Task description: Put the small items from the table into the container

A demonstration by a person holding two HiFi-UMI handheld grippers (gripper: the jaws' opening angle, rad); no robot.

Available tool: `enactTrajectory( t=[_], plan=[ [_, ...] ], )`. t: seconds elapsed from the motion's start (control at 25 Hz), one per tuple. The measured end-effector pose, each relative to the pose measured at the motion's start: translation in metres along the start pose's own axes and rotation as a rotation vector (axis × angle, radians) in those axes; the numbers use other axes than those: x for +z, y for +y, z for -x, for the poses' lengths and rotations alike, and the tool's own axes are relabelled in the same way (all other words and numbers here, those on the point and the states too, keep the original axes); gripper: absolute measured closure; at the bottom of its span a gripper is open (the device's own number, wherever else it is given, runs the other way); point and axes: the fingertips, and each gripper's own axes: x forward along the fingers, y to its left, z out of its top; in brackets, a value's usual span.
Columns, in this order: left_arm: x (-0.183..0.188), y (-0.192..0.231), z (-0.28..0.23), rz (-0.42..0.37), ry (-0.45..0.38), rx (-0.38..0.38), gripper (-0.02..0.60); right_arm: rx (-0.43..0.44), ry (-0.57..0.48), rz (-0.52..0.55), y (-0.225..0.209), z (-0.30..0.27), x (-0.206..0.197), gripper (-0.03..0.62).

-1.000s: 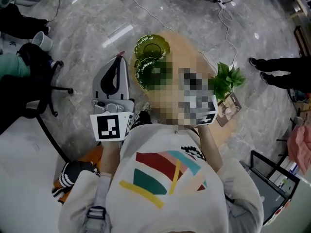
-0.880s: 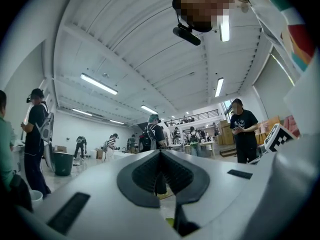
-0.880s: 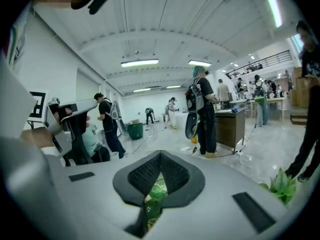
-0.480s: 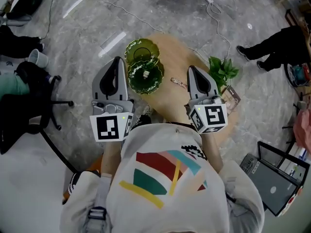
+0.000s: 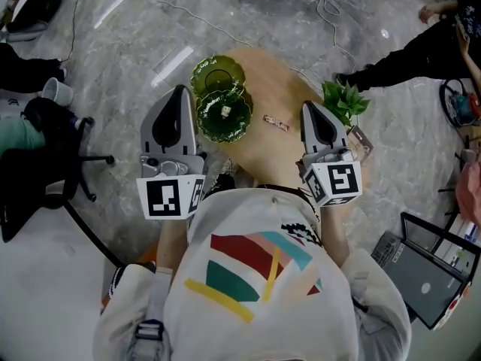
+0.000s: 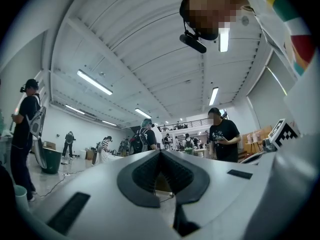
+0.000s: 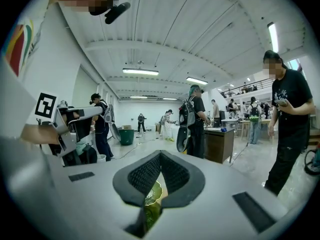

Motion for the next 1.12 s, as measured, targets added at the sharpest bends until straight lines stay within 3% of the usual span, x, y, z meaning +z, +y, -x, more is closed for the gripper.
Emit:
enactTrajectory(
  t=[0.24, 0.32, 0.44, 0.56, 0.68, 0.88, 1.0, 1.12],
  plan=[
    [-0.006, -0.001, 0.002, 0.001, 0.029, -0.017, 0.574, -0.013, 0.069, 0.065, -0.008, -0.002, -0.02, 0.562],
    [-0.011, 0.0, 0.0, 0.001, 0.039, -0.018, 0.574, -0.029, 0.077, 0.055, -0.016, -0.008, -0.028, 0.38],
    [-0.02, 0.001, -0.002, 0.004, 0.063, -0.022, 0.574, 0.02, 0.172, 0.078, -0.02, -0.021, -0.055, 0.375],
    [-0.033, 0.002, -0.002, 0.05, 0.098, -0.022, 0.574, 0.07, 0.285, 0.172, -0.025, -0.037, -0.096, 0.376],
    [-0.056, 0.002, -0.005, 0.101, 0.154, -0.038, 0.574, 0.153, 0.456, 0.291, -0.028, -0.05, -0.169, 0.376],
    [-0.104, 0.006, -0.02, 0.083, 0.193, -0.061, 0.574, 0.349, 0.749, 0.44, -0.032, -0.065, -0.329, 0.376],
    [-0.134, 0.011, -0.026, 0.091, 0.202, -0.074, 0.574, 0.414, 0.896, 0.453, -0.037, -0.068, -0.416, 0.376],
    [-0.154, 0.027, -0.028, 0.111, 0.175, -0.038, 0.574, 0.414, 0.99, 0.427, -0.046, -0.074, -0.477, 0.376]
  ],
)
